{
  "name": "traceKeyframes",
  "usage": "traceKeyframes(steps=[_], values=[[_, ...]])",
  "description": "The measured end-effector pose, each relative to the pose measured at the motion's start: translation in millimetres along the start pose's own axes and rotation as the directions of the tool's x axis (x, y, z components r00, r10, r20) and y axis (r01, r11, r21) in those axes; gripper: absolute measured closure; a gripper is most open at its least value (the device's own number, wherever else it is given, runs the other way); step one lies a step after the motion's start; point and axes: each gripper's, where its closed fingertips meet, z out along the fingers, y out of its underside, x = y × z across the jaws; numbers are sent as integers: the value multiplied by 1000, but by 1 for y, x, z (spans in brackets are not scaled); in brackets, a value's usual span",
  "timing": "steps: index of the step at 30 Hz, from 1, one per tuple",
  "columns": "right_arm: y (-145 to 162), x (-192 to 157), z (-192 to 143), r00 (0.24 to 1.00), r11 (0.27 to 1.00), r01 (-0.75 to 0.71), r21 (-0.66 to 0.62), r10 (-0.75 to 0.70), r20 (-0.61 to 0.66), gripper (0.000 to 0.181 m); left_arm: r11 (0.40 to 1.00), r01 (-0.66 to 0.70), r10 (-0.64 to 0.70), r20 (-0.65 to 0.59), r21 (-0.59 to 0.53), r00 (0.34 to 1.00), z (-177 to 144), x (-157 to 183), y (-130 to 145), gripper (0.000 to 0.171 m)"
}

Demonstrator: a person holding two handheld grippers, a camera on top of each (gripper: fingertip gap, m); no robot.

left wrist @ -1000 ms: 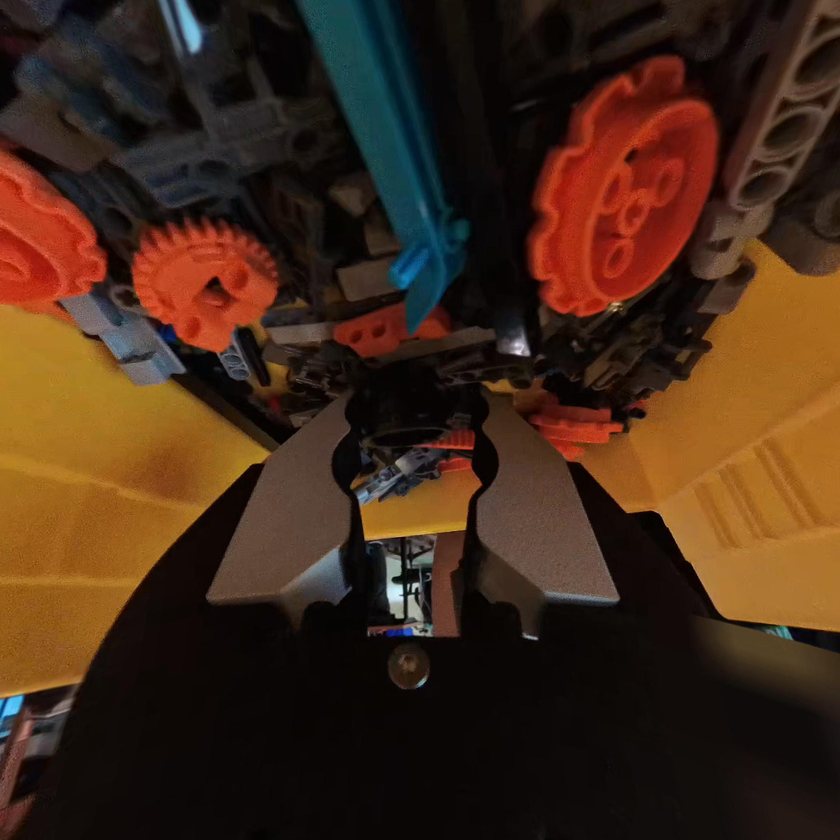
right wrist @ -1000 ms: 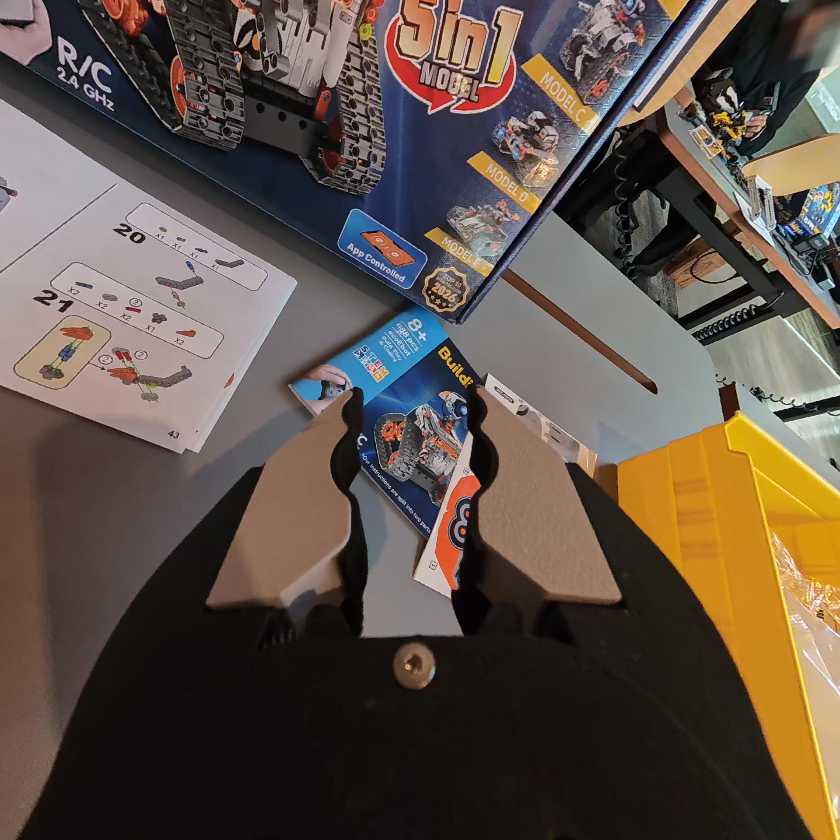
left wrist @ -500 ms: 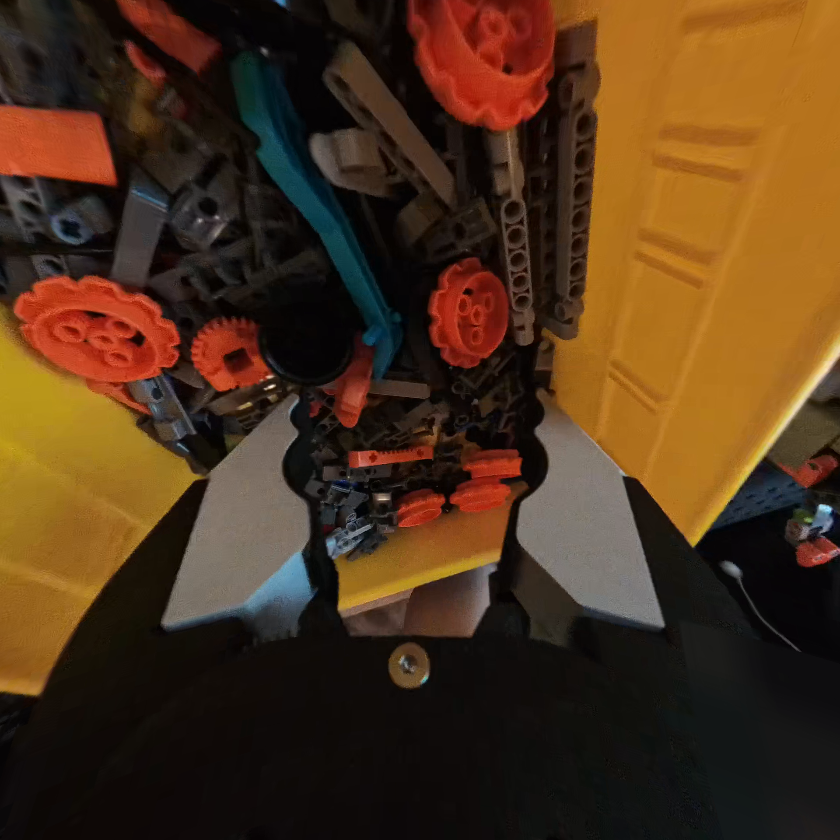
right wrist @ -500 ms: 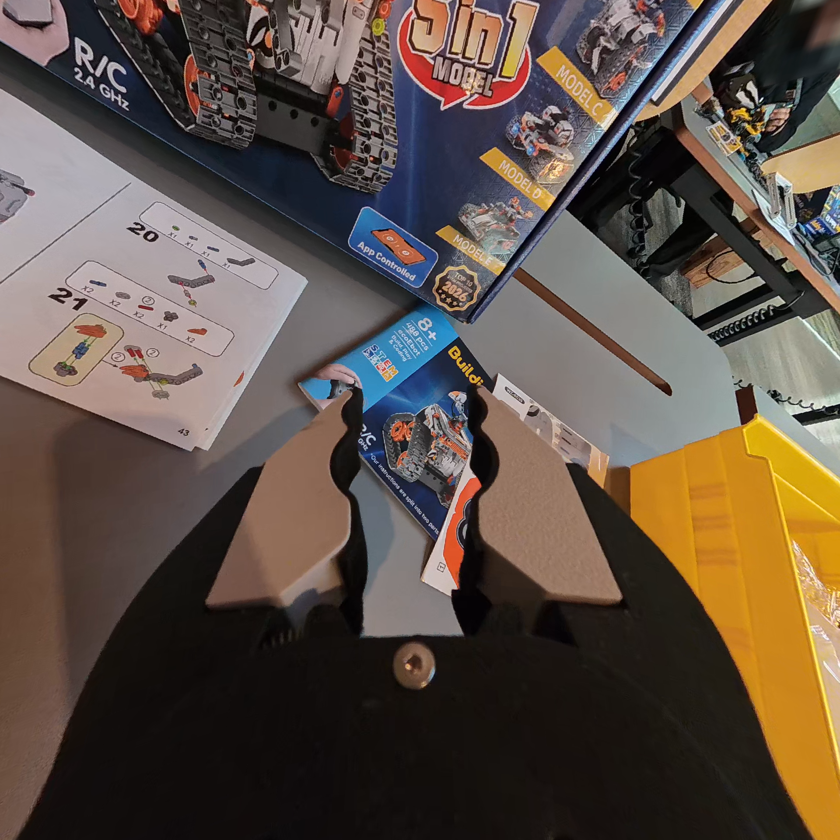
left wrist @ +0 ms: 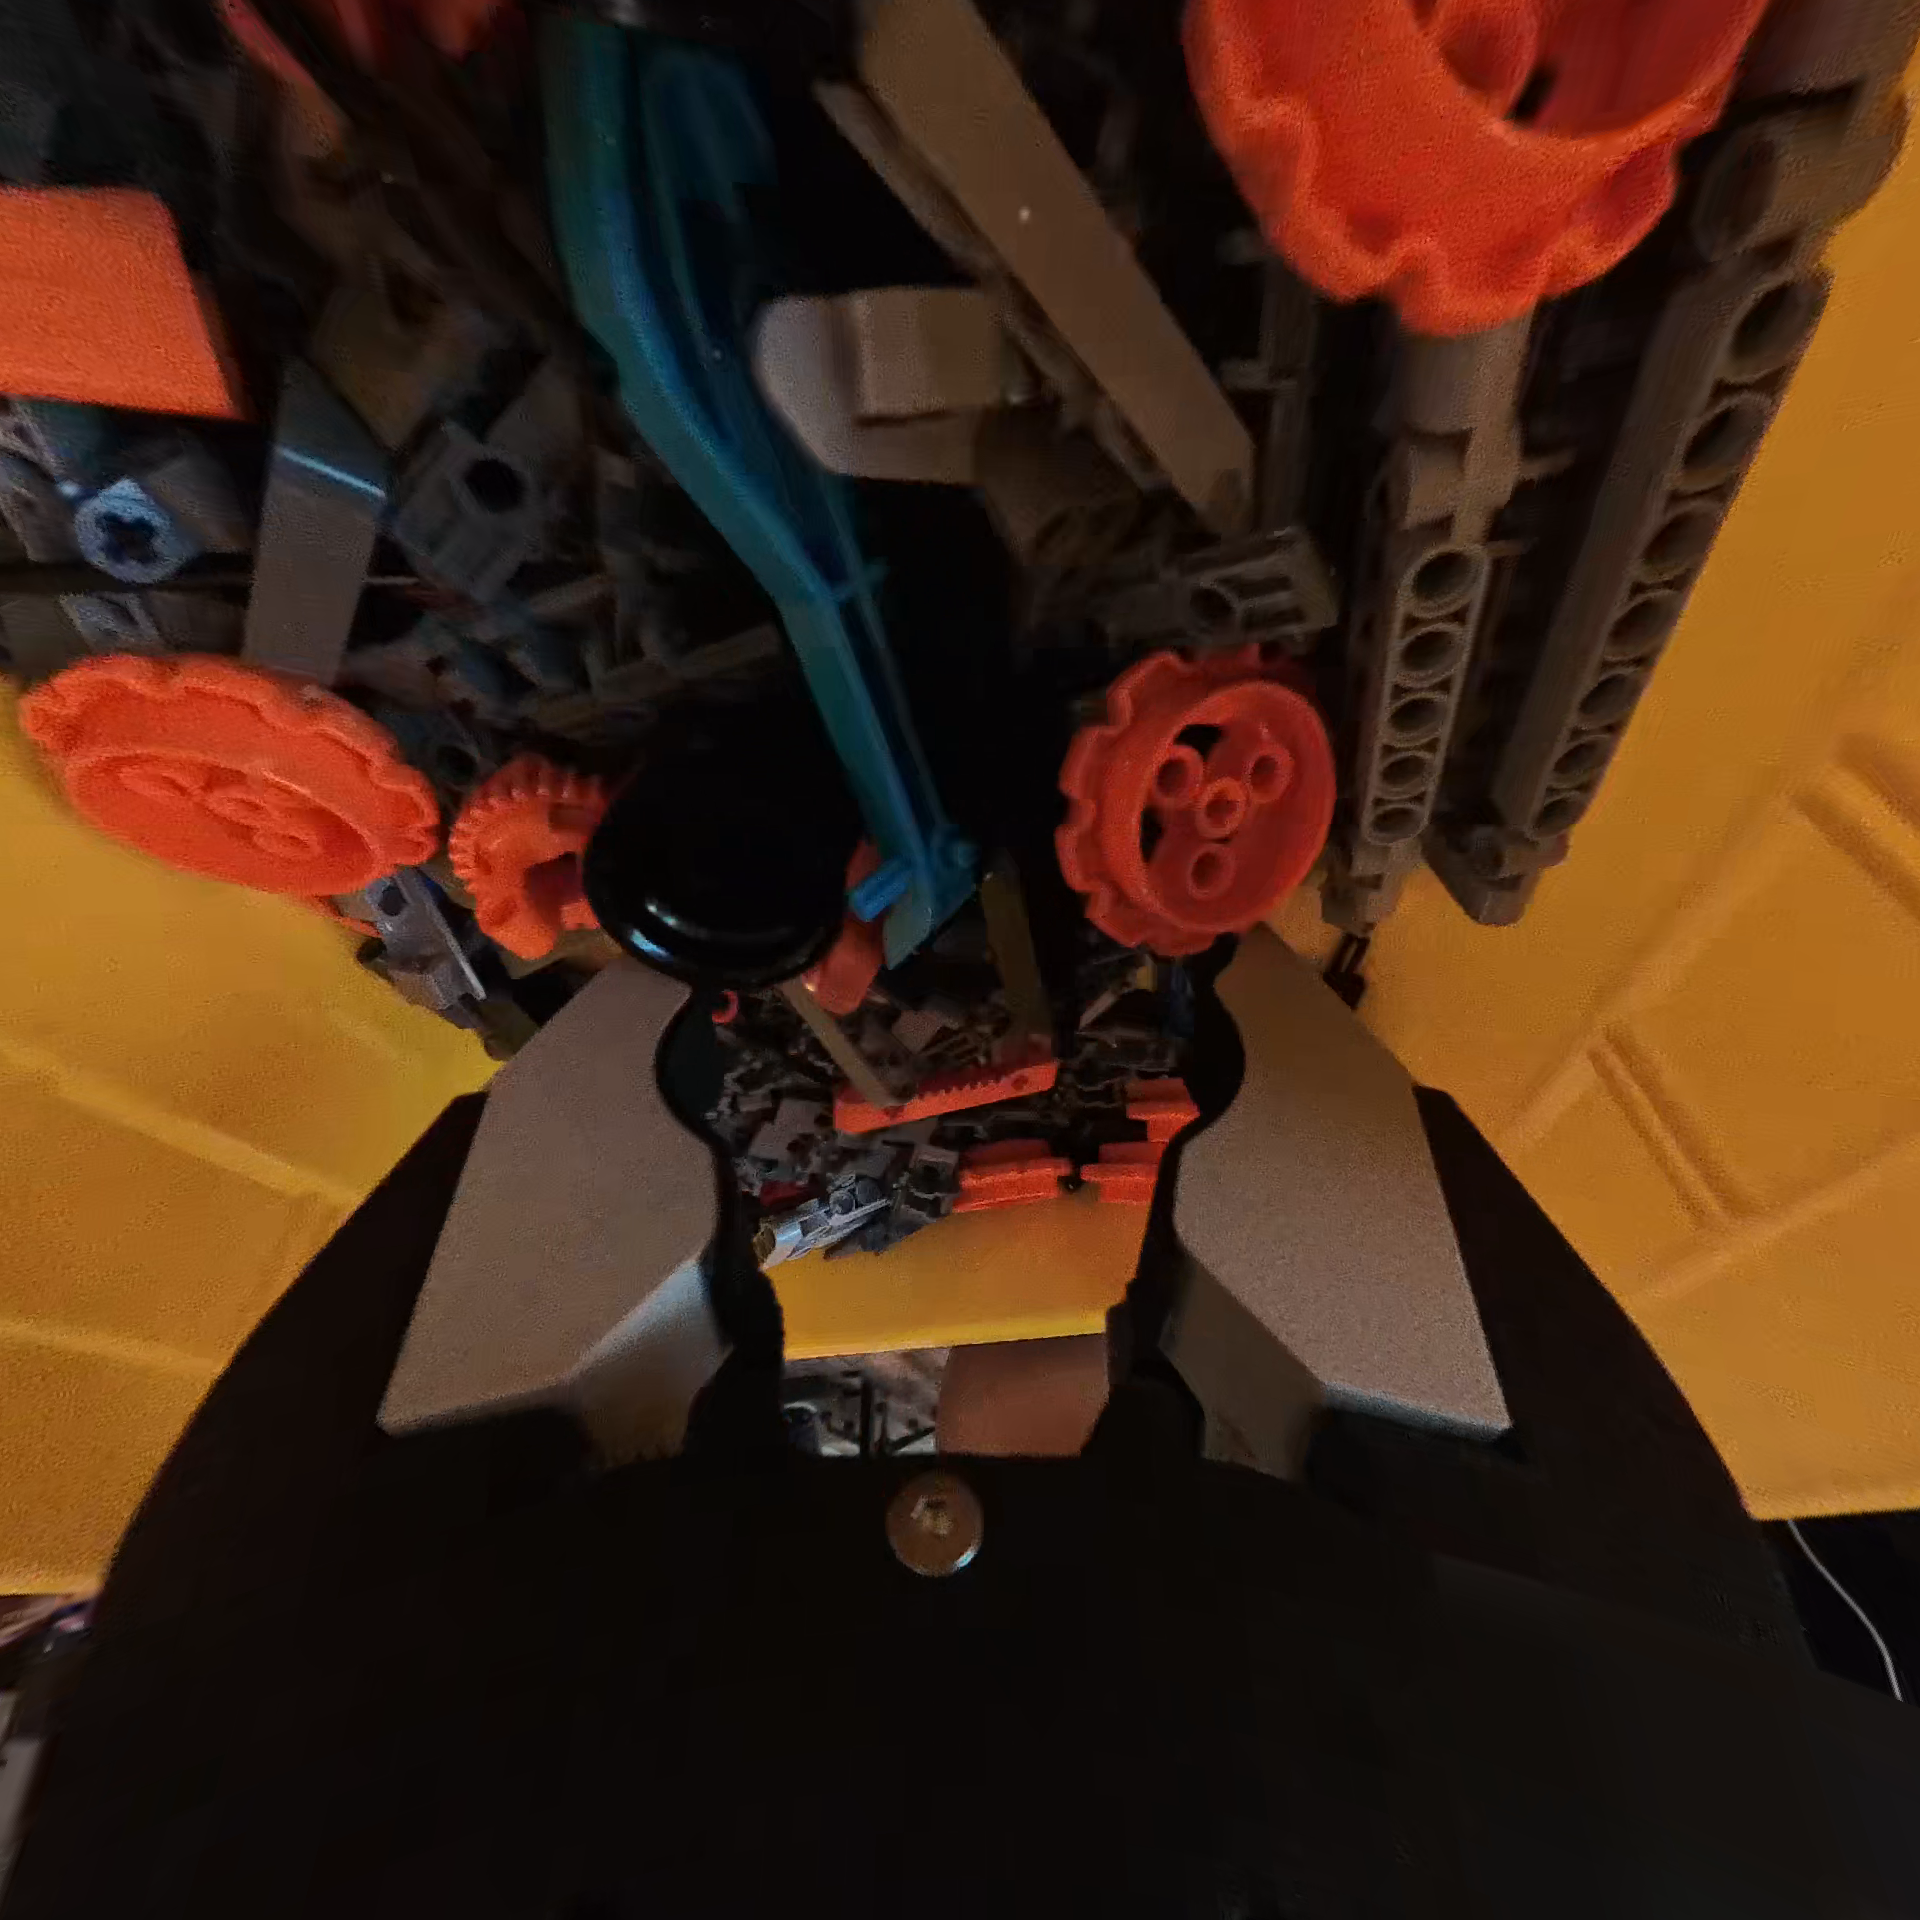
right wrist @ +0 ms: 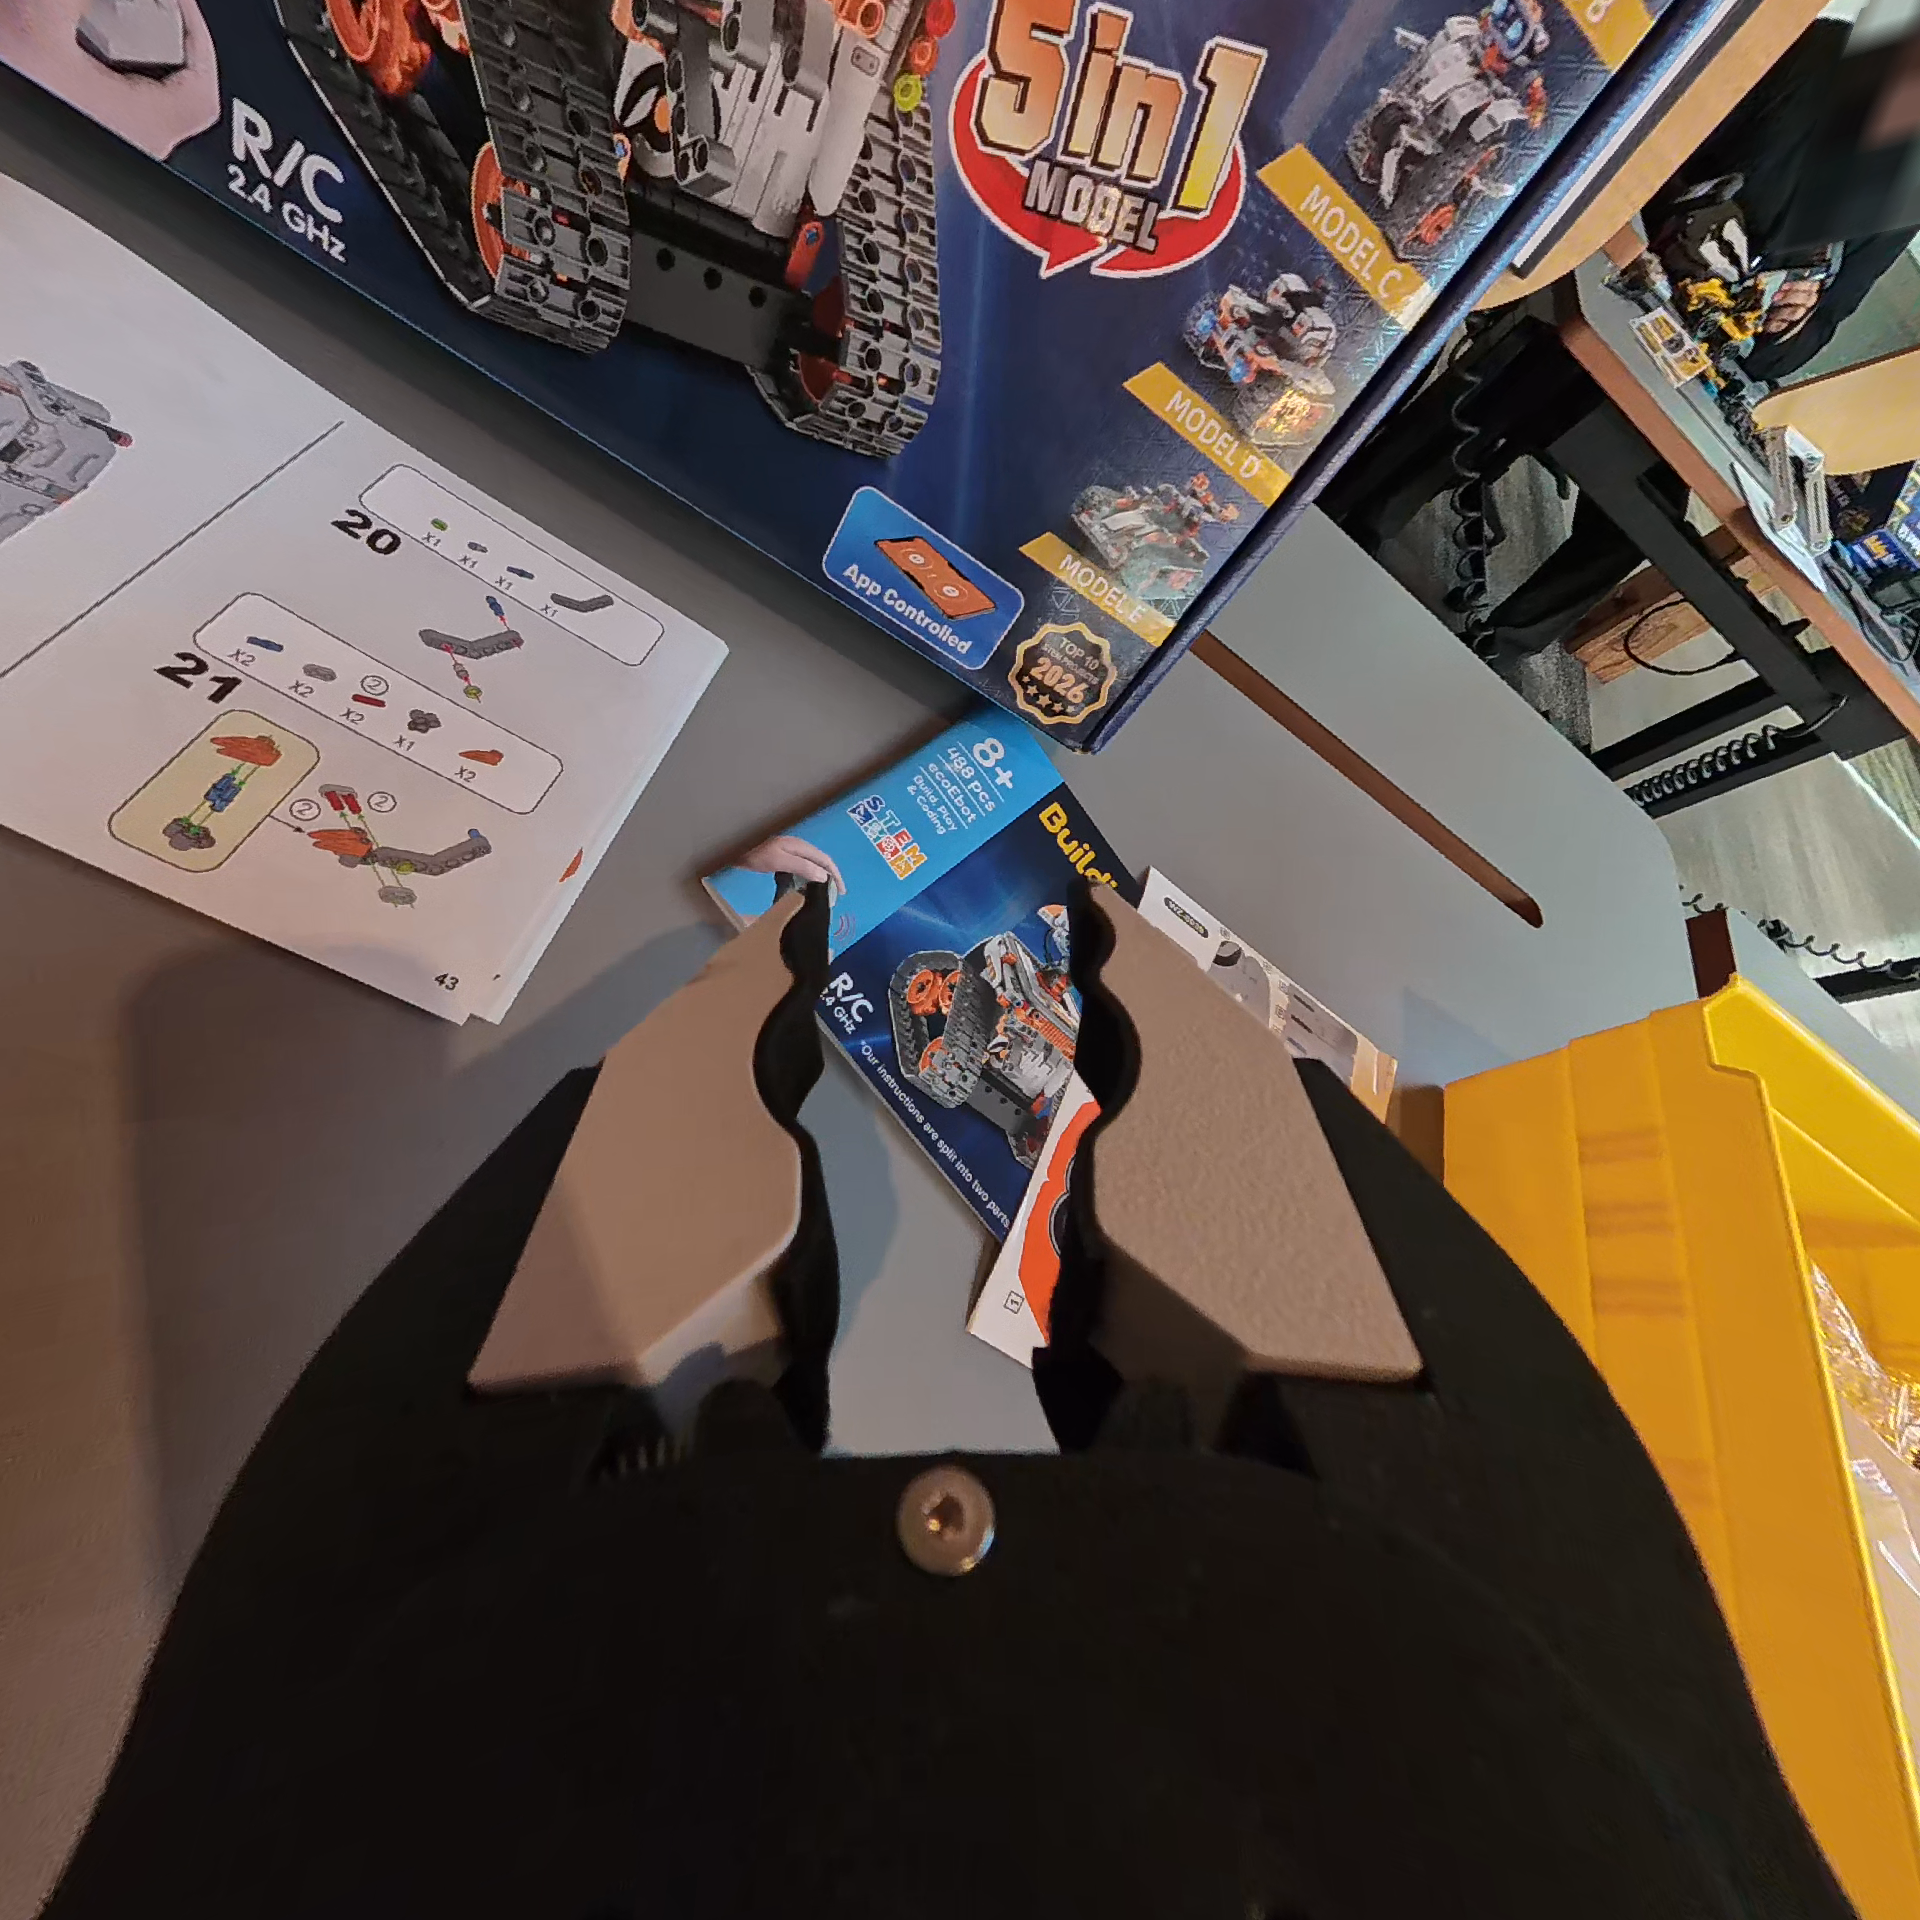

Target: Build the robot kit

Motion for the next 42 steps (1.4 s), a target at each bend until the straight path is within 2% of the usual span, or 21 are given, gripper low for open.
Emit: traceKeyframes(steps=[2, 5, 7, 8, 10, 13, 16, 21, 24, 30, 35, 37, 39, 40, 42], values=[[0, -1, 0, 1000, 1000, 0, 1, 0, 3, 134, 999, 20, -20, -10, 25, 1000, -3, -8, -2, 101], [1, -2, 1, 1000, 1000, 1, -1, -1, 6, 134, 994, 70, -66, -58, 82, 996, -11, -15, -6, 116], [1, -2, 2, 1000, 1000, 0, -2, 0, 7, 134, 987, 101, -96, -45, 126, 994, -17, -23, -9, 124], [1, -2, 2, 1000, 1000, -1, -2, 1, 6, 134, 982, 118, -112, -46, 146, 993, -20, -25, -10, 124], [2, -2, 3, 1000, 1000, -2, -3, 2, 4, 134, 975, 124, -114, -64, 186, 991, -27, -23, -12, 99], [3, 0, 3, 1000, 1000, -5, -3, 5, -1, 134, 971, 59, -26, -144, 230, 989, -35, 5, -16, 74], [3, 1, 3, 1000, 1000, -8, -3, 8, -6, 134, 974, 17, 4, -92, 226, 996, -32, 14, -22, 61], [3, 2, 2, 1000, 1000, -9, 0, 9, -8, 134, 980, 45, -50, 26, 192, 998, -24, 10, -26, 64], [2, 1, 2, 1000, 1000, -6, 2, 6, -6, 134, 984, 22, -32, 56, 178, 998, -22, 9, -26, 67], [1, 1, 2, 1000, 1000, -4, 9, 4, -3, 134, 967, 106, -112, 10, 231, 994, -33, -13, -22, 78], [-3, 0, 1, 1000, 999, 13, 37, -13, -7, 134, 951, 58, -45, -47, 305, 998, -53, -8, -15, 84], [-10, 1, -3, 1000, 997, 23, 72, -22, -13, 134, 920, 26, 6, -80, 391, 997, -74, -2, -11, 85], [-23, -2, -10, 1000, 992, 24, 122, -23, -7, 133, 855, -15, 76, -97, 518, 992, -104, 6, -5, 88], [-31, -5, -14, 1000, 988, 25, 150, -26, 1, 133, 806, -33, 115, -101, 591, 988, -123, 11, -1, 89], [-49, -17, -21, 999, 981, 31, 191, -37, 30, 132, 668, -57, 175, -82, 742, 981, -164, 17, 7, 94]])
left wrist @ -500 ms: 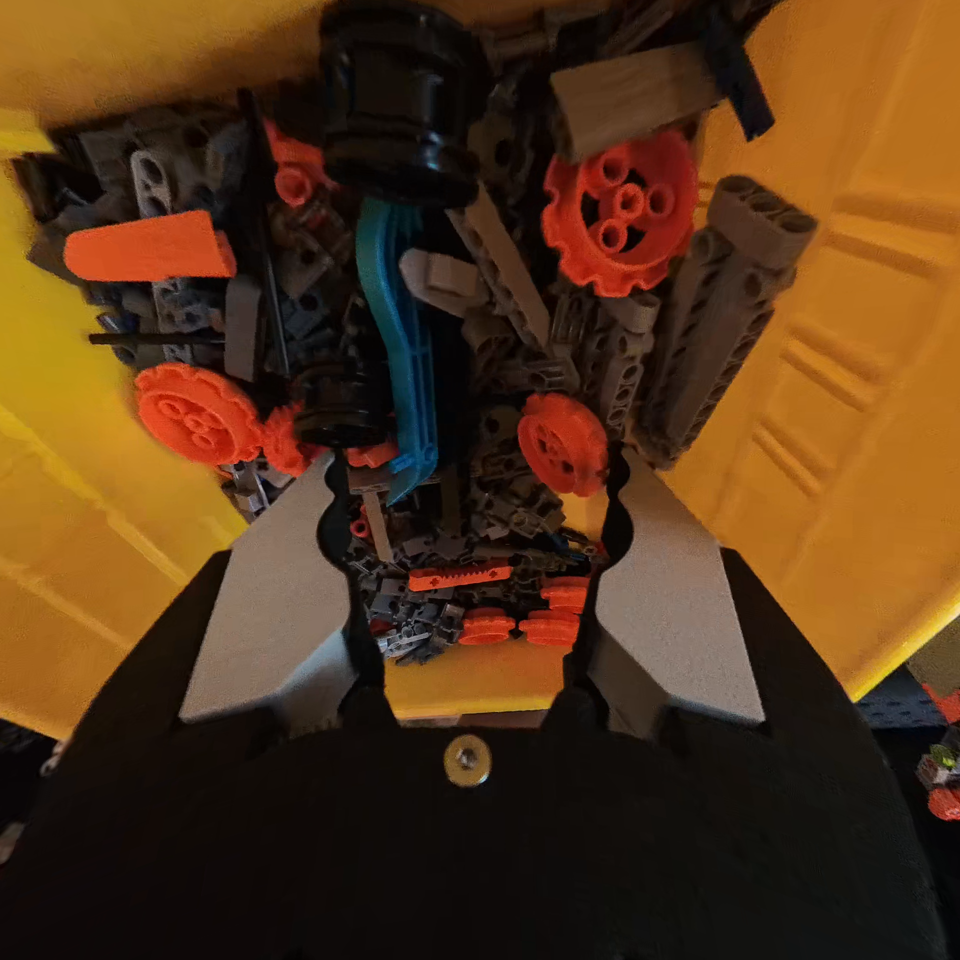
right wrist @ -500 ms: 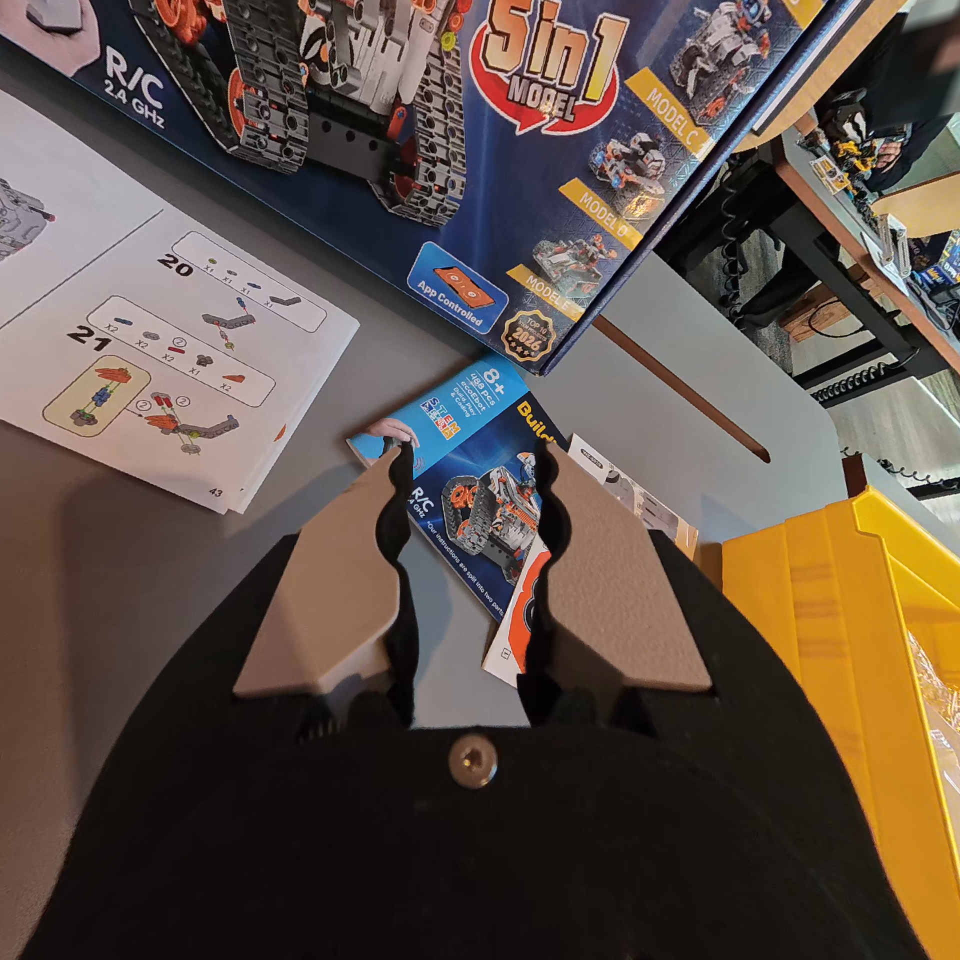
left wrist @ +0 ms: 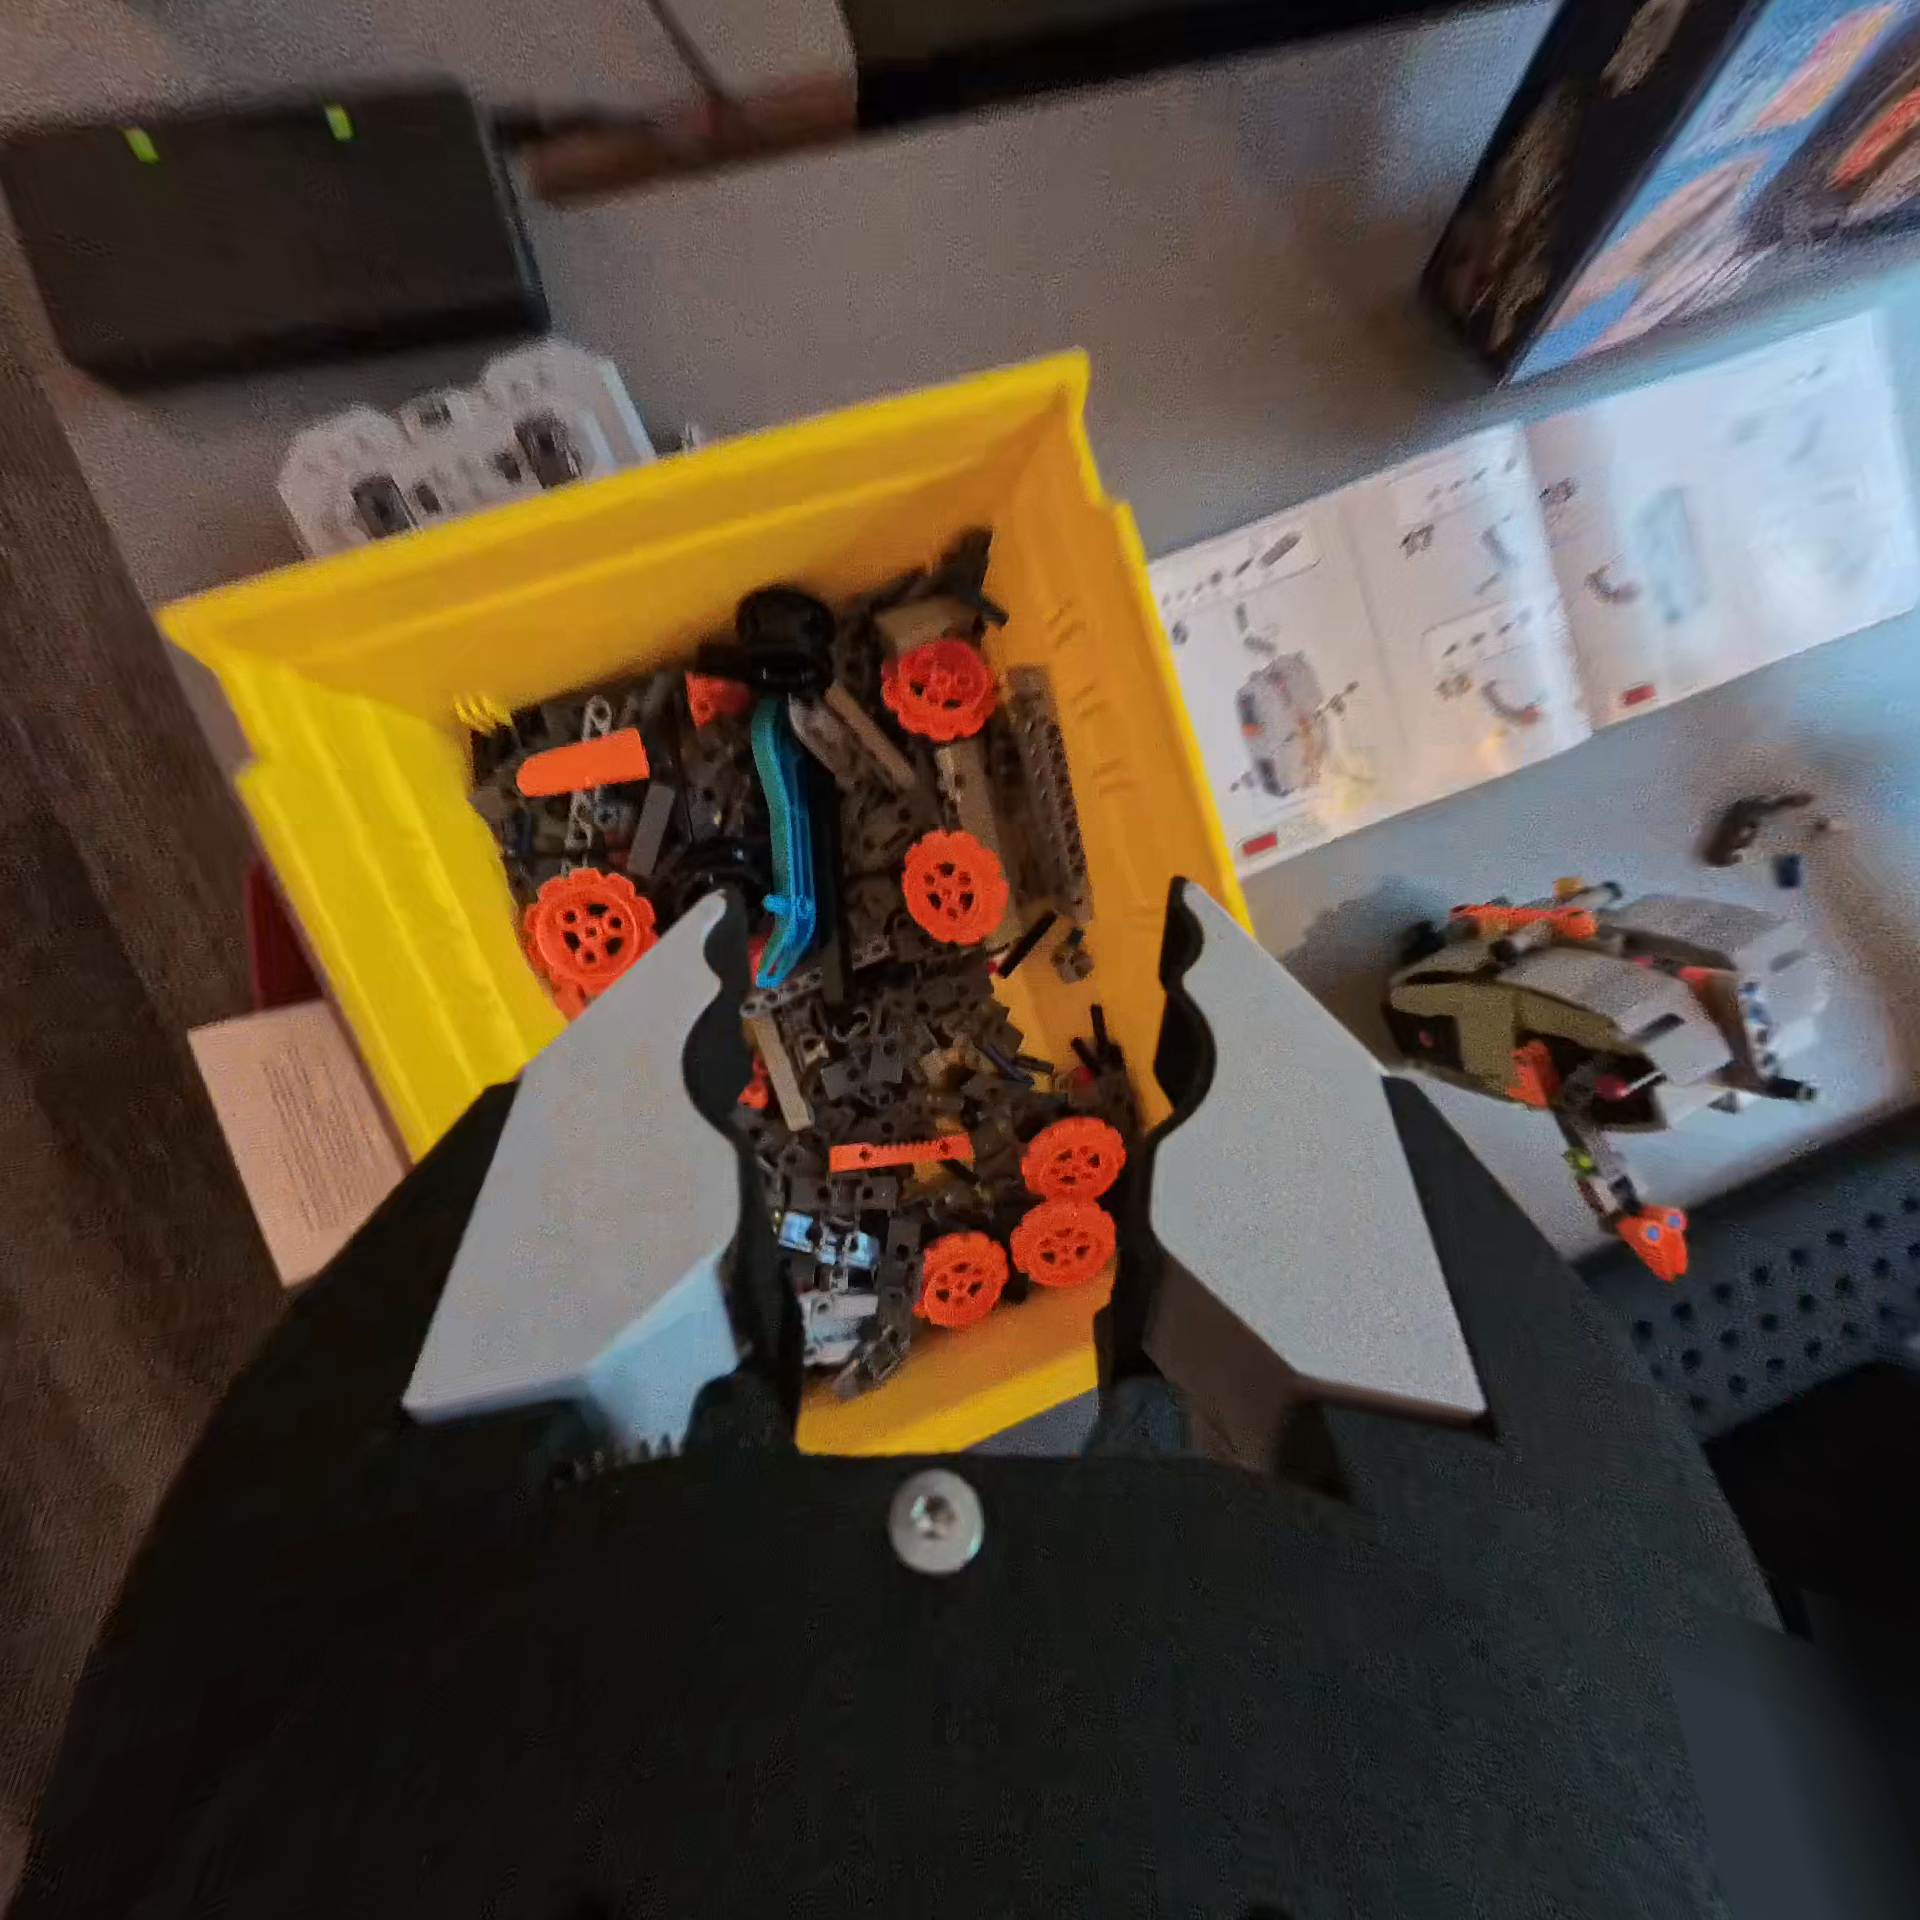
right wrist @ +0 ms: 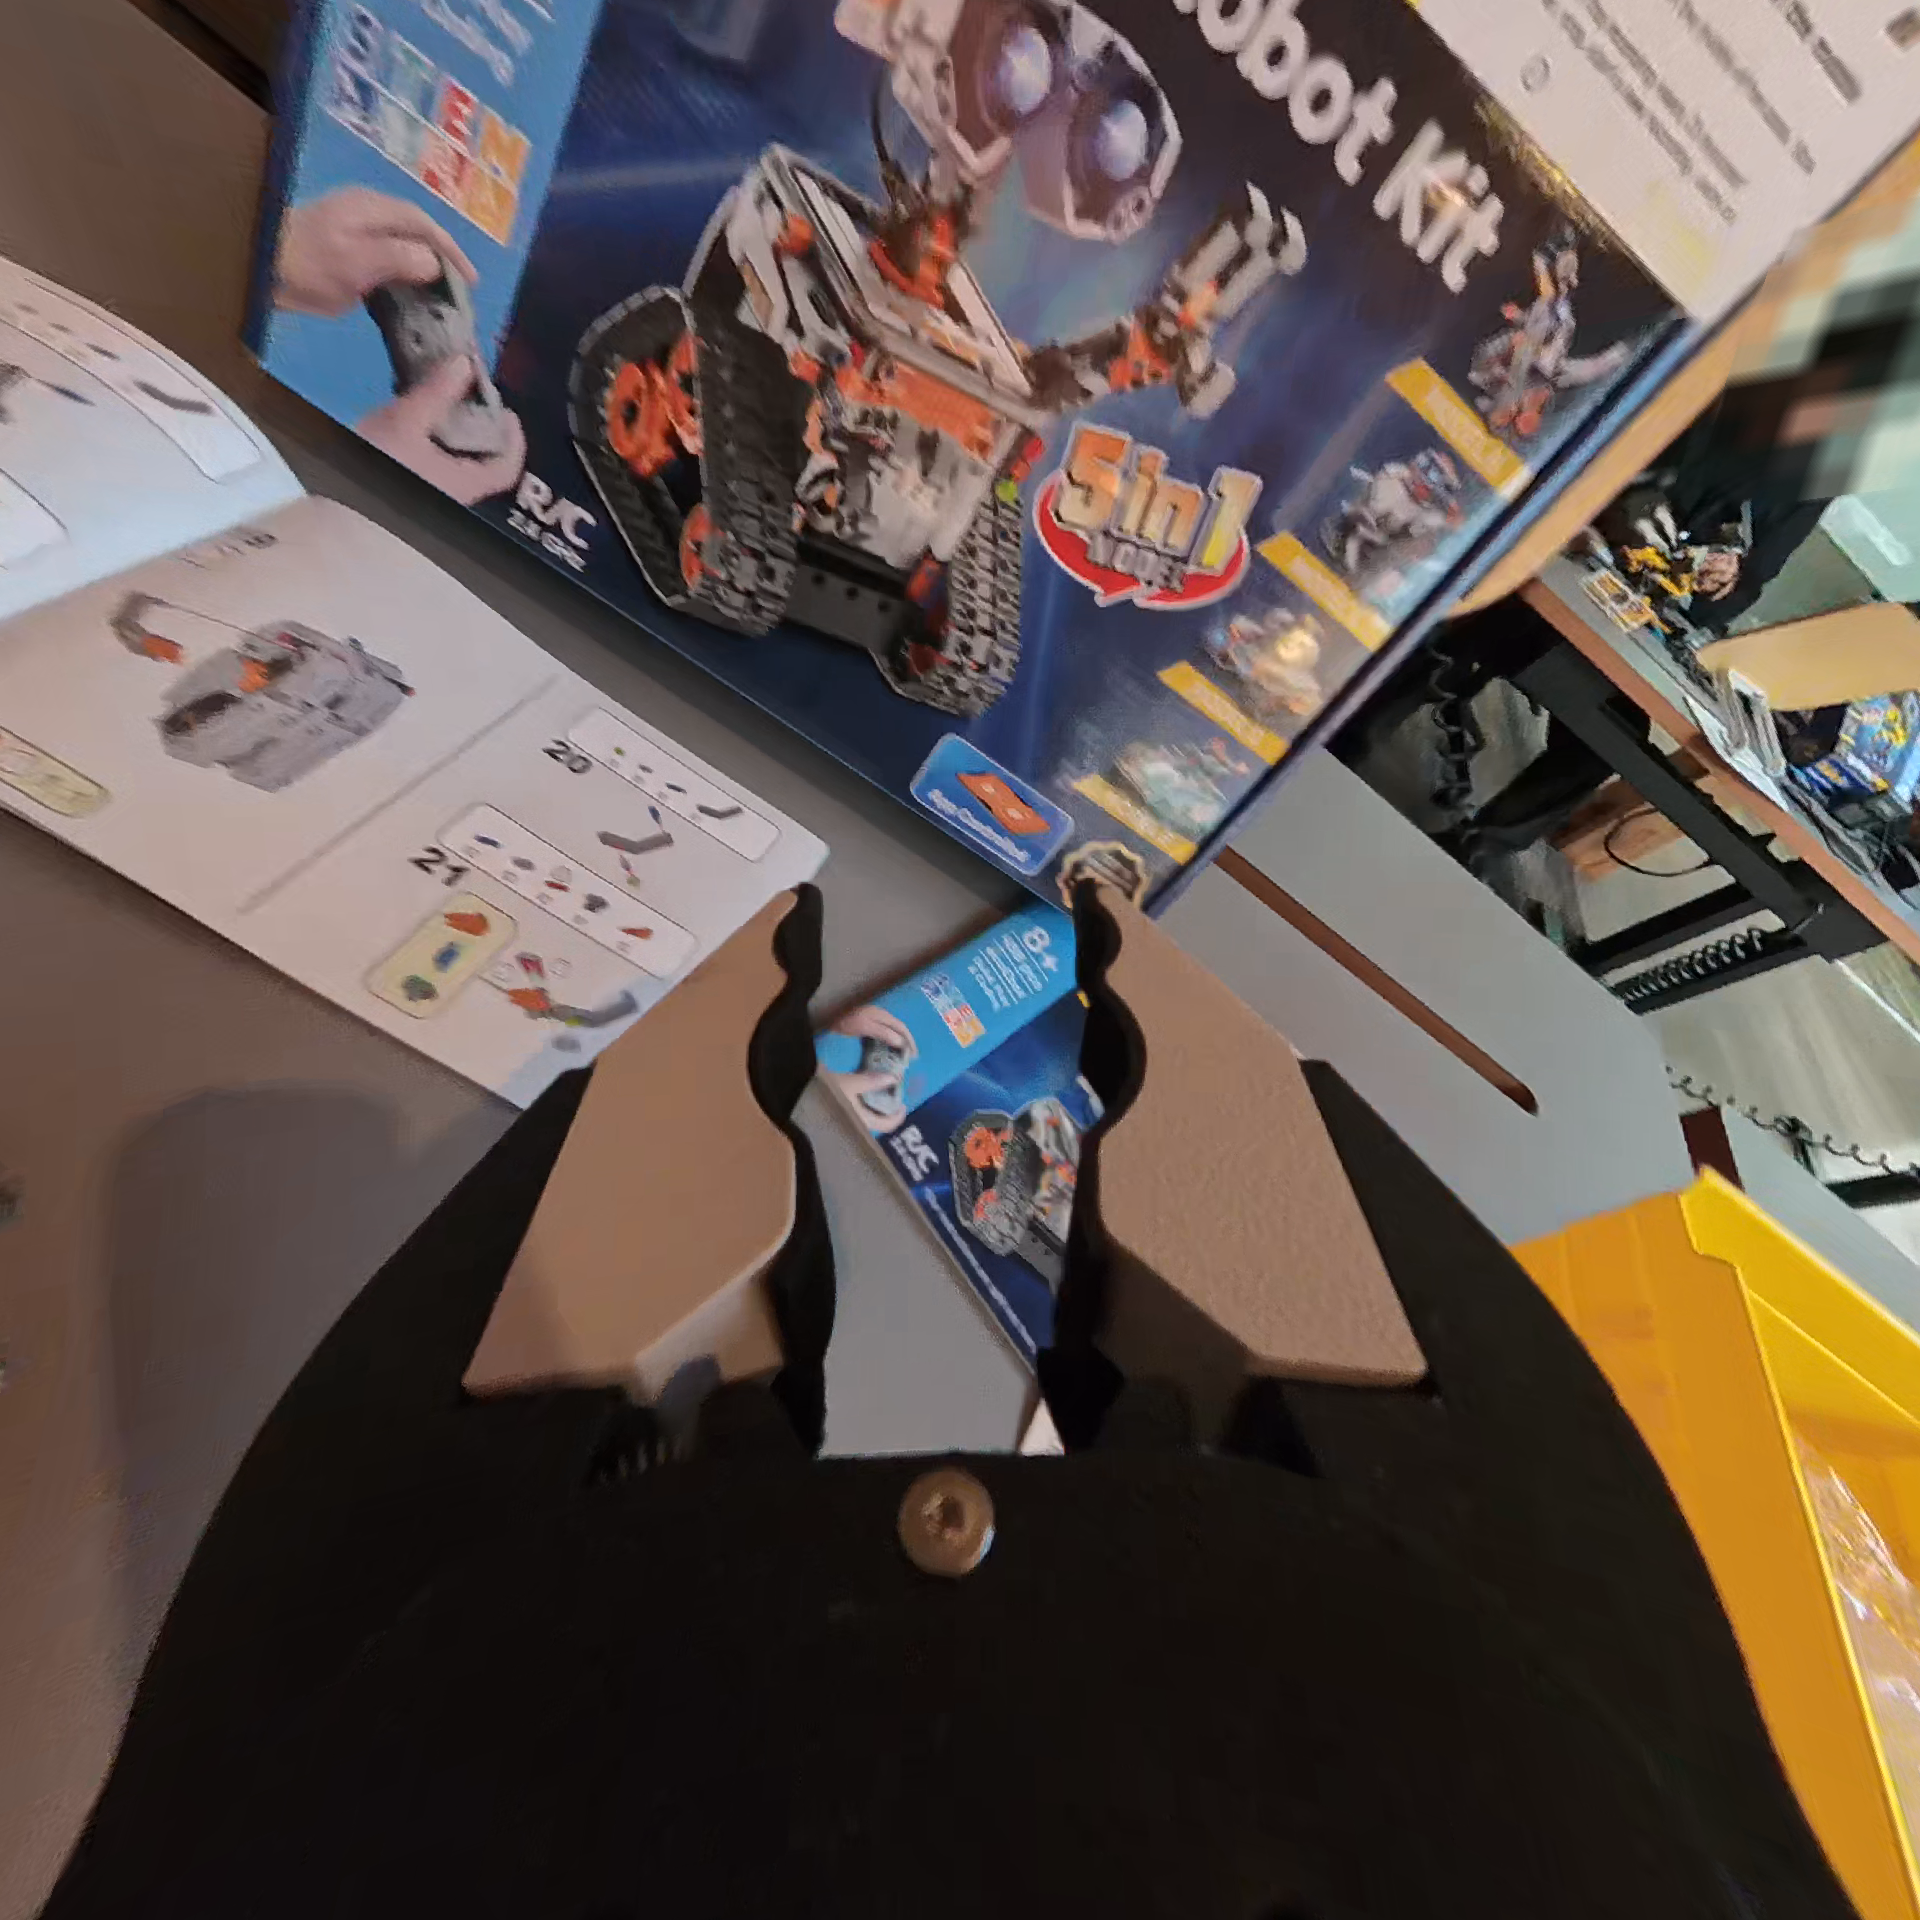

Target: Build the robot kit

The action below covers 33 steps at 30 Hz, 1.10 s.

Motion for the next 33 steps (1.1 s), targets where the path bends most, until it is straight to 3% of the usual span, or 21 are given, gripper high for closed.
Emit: traceKeyframes(steps=[3, 7, 10, 13, 15, 18, 22, 25, 27, 29, 33], values=[[-40, -38, 0, 992, 998, 38, 45, -43, 122, 129, 946, -107, 103, 28, 307, 994, -55, 14, -36, 97], [-119, -113, -11, 912, 982, 56, 180, -124, 390, 124, 755, -160, 174, 42, 636, 984, -127, 33, -58, 90], [-182, -184, -36, 753, 958, 35, 286, -213, 622, 119, 582, -127, 191, 17, 803, 982, -174, 39, -58, 87], [-232, -250, -66, 529, 922, 47, 385, -350, 773, 116, 330, -96, 261, 7, 939, 965, -218, 43, -51, 96], [-255, -288, -75, 385, 902, 78, 425, -421, 822, 116, 197, -23, 291, -36, 980, 956, -244, 44, -43, 87], [-281, -341, -64, 237, 861, 156, 485, -509, 828, 116, 148, 105, 290, -145, 983, 946, -267, 36, -29, 80], [-296, -418, -49, 23, 777, 249, 578, -601, 799, 120, 43, 302, 257, -302, 952, 918, -298, 16, -8, 98], [-292, -473, -42, -112, 722, 297, 625, -624, 773, 135, -59, 355, 251, -330, 933, 910, -321, 4, 10, 102], [-286, -505, -38, -164, 701, 329, 632, -617, 770, 144, -136, 343, 228, -308, 929, 924, -334, 0, 20, 100], [-278, -529, -43, -232, 681, 321, 658, -617, 752, 145, -202, 333, 204, -293, 921, 934, -343, -3, 28, 100], [-259, -555, -52, -348, 607, 300, 736, -648, 677, 149, -209, 383, 265, -325, 900, 908, -350, 0, 36, 105]])
